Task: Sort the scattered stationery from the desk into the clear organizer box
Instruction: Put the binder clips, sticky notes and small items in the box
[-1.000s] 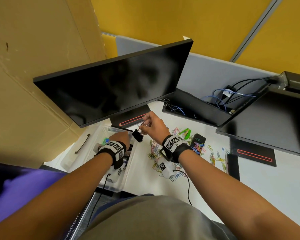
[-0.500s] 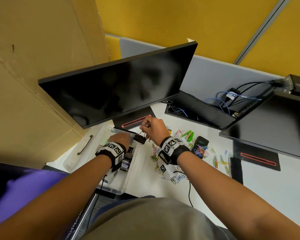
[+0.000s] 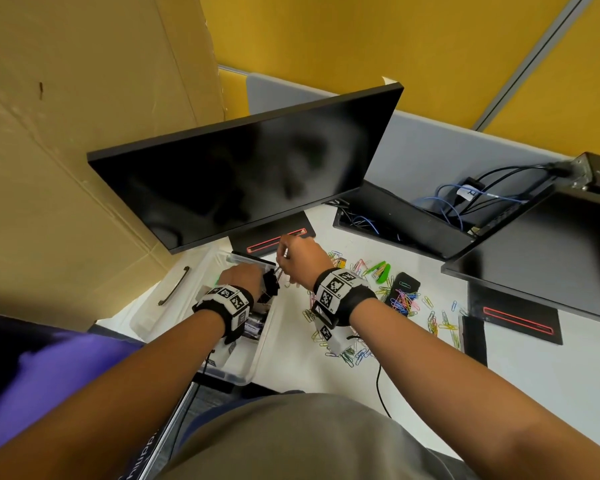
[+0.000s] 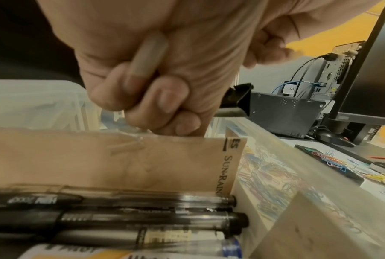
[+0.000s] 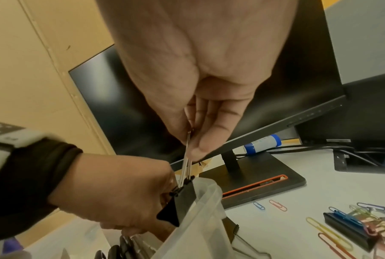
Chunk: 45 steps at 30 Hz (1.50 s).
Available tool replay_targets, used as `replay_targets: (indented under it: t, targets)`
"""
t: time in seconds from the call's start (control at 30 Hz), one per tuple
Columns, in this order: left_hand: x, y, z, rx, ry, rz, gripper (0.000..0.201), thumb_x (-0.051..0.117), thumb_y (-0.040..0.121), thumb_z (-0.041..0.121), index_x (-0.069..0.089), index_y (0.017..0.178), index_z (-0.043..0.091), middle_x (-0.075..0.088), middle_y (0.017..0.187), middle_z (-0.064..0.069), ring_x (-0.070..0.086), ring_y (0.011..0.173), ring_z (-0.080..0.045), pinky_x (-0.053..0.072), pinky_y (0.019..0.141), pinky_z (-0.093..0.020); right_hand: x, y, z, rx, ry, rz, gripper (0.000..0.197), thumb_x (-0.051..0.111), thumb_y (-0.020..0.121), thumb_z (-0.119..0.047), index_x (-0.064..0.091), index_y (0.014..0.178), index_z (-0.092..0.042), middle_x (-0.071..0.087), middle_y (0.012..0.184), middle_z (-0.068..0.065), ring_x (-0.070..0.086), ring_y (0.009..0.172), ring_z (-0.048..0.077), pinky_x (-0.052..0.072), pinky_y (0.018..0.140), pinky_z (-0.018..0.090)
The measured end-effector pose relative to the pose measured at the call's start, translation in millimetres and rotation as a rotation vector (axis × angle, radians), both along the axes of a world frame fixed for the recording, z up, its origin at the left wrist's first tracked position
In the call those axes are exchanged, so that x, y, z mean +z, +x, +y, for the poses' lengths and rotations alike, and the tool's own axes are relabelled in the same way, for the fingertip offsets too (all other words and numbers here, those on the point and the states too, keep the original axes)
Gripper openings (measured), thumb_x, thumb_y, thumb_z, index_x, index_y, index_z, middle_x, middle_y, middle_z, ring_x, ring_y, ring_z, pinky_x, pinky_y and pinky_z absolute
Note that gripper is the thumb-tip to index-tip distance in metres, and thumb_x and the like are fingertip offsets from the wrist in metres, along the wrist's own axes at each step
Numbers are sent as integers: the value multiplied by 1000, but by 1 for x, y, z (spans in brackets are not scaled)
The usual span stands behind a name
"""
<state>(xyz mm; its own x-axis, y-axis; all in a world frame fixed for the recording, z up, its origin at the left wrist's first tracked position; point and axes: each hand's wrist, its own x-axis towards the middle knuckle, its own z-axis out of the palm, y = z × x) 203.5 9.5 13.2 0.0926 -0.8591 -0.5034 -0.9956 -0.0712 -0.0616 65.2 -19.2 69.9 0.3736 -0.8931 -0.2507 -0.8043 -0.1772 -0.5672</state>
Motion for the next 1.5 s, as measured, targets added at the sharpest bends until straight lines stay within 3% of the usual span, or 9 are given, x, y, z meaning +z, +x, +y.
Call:
replay_targets:
  t: [0.1, 0.17, 0.33, 0.5, 0.63, 0.77, 1.03, 1.27, 1.5]
  targets:
    - [-1, -3, 0, 7, -1, 12, 22, 53, 97, 29, 64, 109, 15, 68, 108, -5, 65, 98, -23, 53, 88, -35, 4, 1, 5, 19, -59, 43, 7, 55, 95, -17, 58, 89, -16, 67, 81, 6, 63, 68, 21, 43, 60, 26]
    - [-1, -4, 0, 25, -12, 24, 22, 52, 97, 30, 65, 106, 15, 69, 105, -5, 66, 95, -24, 54, 86, -37, 6, 0, 6, 3, -40, 26, 8, 55, 95, -16, 57, 86, -16, 65, 79, 6, 60, 65, 19, 41, 59, 24]
    - [1, -2, -5, 28, 16, 14, 19, 54, 96, 22, 64, 110, 14, 68, 106, -6, 66, 95, -23, 54, 86, -36, 9, -4, 3, -49, -7, -21, 10, 55, 91, -12, 58, 82, -15, 65, 74, 8, 64, 60, 21, 58, 61, 33]
    - [11, 15, -13, 94, -61, 96, 18, 56, 92, 20, 63, 106, 11, 66, 104, -9, 65, 93, -27, 53, 82, -38, 10, 4, 1, -21, 139, -22, 10, 56, 93, -6, 62, 85, -7, 70, 78, 14, 72, 62, 22, 62, 61, 36]
    - [21, 29, -21, 150, -109, 167, 19, 50, 94, 23, 65, 101, 13, 66, 101, -10, 64, 89, -29, 51, 76, -36, 8, 21, 0, 56, 75, 82, 8, 63, 89, -10, 68, 84, -6, 69, 80, 13, 70, 73, 28, 60, 68, 35]
    - [19, 45, -19, 184, -143, 201, 20, 47, 92, 21, 65, 98, 15, 65, 104, -12, 63, 92, -32, 47, 74, -36, 9, 36, 2, 115, 32, 193, 12, 67, 85, -15, 69, 94, -7, 68, 96, 17, 66, 90, 34, 56, 81, 40]
    - [23, 47, -9, 208, -311, 295, 16, 47, 95, 18, 57, 108, 20, 61, 105, -10, 61, 96, -33, 49, 81, -39, 6, 52, 7, 255, -51, 405, 24, 56, 92, -9, 62, 115, -7, 64, 118, 16, 63, 108, 34, 52, 87, 41]
    - [12, 54, -16, 219, -269, 368, 19, 47, 94, 19, 61, 101, 29, 64, 107, -10, 61, 95, -29, 48, 79, -35, -13, 60, 15, 351, -50, 595, 24, 54, 96, -13, 64, 117, -6, 64, 116, 13, 65, 105, 31, 51, 82, 37]
    - [6, 62, -15, 258, -264, 441, 20, 47, 94, 19, 63, 102, 29, 65, 106, -8, 62, 95, -30, 48, 80, -34, -13, 74, 13, 535, -113, 770, 17, 57, 94, -16, 67, 107, -9, 68, 107, 8, 67, 100, 25, 49, 75, 32]
